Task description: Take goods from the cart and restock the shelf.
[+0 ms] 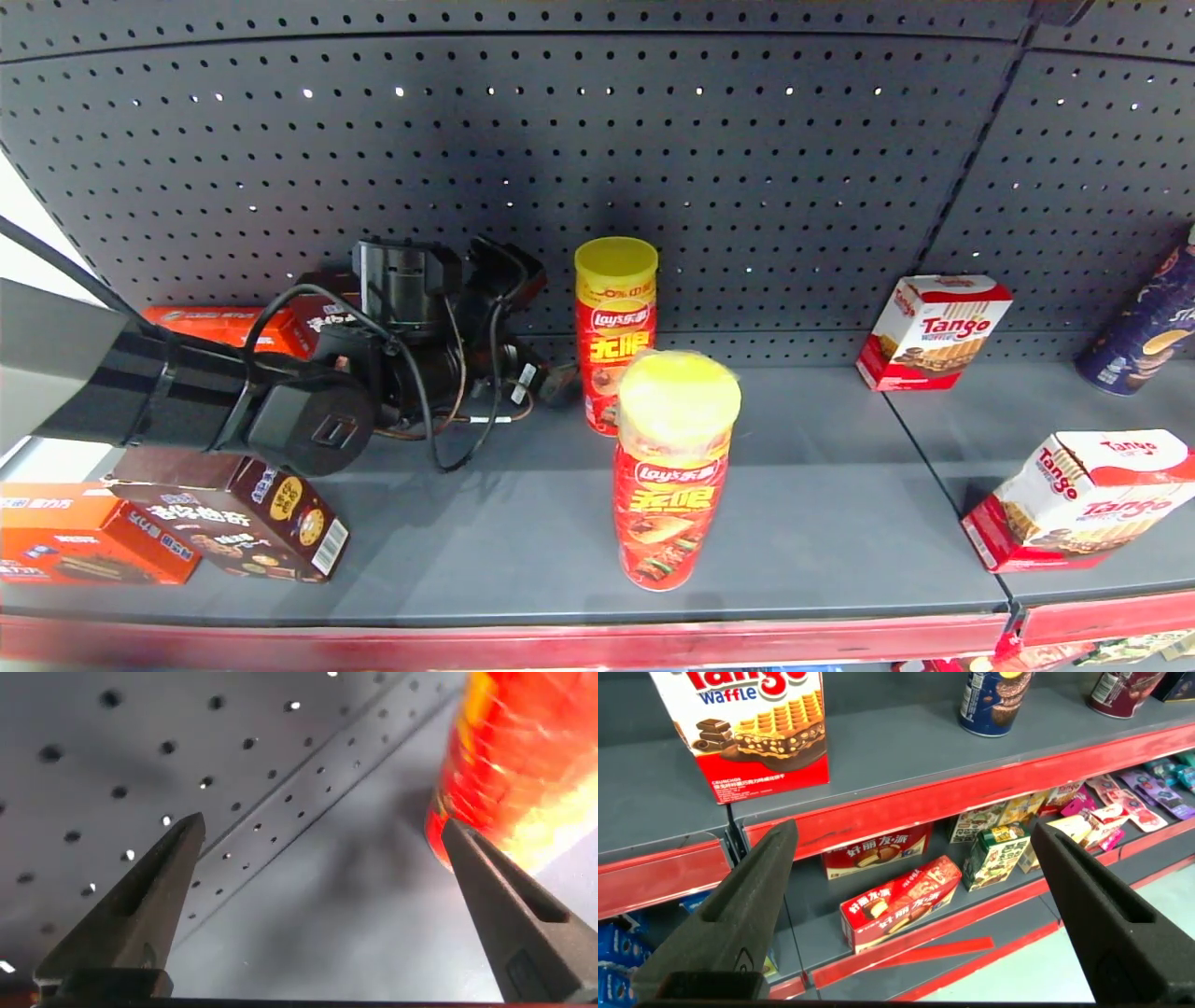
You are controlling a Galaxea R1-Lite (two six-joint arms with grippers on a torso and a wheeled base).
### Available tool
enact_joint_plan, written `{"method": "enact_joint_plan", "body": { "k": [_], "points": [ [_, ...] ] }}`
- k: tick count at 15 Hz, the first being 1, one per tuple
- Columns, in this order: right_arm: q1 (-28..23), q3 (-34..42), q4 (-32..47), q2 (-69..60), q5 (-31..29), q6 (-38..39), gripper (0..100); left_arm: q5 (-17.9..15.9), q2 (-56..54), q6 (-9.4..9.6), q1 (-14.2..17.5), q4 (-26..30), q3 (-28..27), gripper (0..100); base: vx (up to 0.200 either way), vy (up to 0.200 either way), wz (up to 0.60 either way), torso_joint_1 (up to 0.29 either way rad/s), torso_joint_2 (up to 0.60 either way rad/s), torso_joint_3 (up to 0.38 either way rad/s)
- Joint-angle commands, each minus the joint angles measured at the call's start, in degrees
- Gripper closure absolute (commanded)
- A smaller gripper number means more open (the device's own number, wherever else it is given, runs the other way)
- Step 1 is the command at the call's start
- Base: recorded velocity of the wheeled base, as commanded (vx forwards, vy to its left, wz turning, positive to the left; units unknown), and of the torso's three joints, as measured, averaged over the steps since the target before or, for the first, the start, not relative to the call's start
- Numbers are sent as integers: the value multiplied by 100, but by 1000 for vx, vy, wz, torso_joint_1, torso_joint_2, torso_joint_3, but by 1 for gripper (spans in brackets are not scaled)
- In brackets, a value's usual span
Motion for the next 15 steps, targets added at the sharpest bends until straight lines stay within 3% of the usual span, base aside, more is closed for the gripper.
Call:
{"method": "enact_joint_plan", "body": {
  "k": [1,6,10,15],
  "points": [
    [-7,0,4,7,0,-2,0,84,-71,-113,-113,-165,2,0,0,0,0,0,0,0],
    [2,0,4,7,0,-2,0,76,-546,-236,-42,-218,240,0,0,0,0,0,0,0],
    [-7,0,-4,7,0,-2,0,76,-1108,-192,45,-139,371,0,0,0,0,0,0,0],
    [2,0,-4,7,0,-2,0,278,-2743,-297,177,292,758,0,0,0,0,0,0,0]
  ]
}}
